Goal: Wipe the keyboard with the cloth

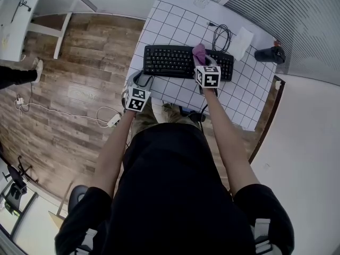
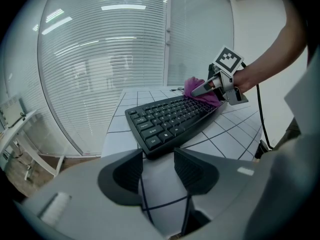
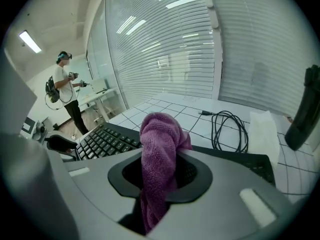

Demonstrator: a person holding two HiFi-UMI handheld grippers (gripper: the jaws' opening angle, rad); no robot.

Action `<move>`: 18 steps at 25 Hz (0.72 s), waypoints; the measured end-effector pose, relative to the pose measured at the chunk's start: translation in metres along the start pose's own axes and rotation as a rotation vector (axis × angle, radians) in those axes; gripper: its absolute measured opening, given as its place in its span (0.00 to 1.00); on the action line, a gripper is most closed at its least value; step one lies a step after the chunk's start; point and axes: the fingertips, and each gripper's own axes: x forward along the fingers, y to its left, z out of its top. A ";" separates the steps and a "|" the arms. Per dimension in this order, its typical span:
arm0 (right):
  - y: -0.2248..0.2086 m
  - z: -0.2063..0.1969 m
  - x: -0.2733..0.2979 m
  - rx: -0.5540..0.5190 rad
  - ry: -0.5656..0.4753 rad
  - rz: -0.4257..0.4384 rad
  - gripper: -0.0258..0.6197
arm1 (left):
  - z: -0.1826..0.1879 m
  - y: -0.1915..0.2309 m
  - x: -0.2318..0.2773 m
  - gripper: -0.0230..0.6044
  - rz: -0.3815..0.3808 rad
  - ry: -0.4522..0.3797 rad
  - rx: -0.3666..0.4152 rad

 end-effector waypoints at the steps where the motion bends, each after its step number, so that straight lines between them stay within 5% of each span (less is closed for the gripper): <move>1: 0.000 0.000 0.000 -0.008 0.002 0.001 0.20 | 0.000 0.000 0.000 0.31 -0.001 0.001 -0.001; 18: 0.052 0.010 0.018 -0.097 0.008 0.082 0.20 | 0.002 0.000 0.000 0.31 -0.005 -0.004 -0.002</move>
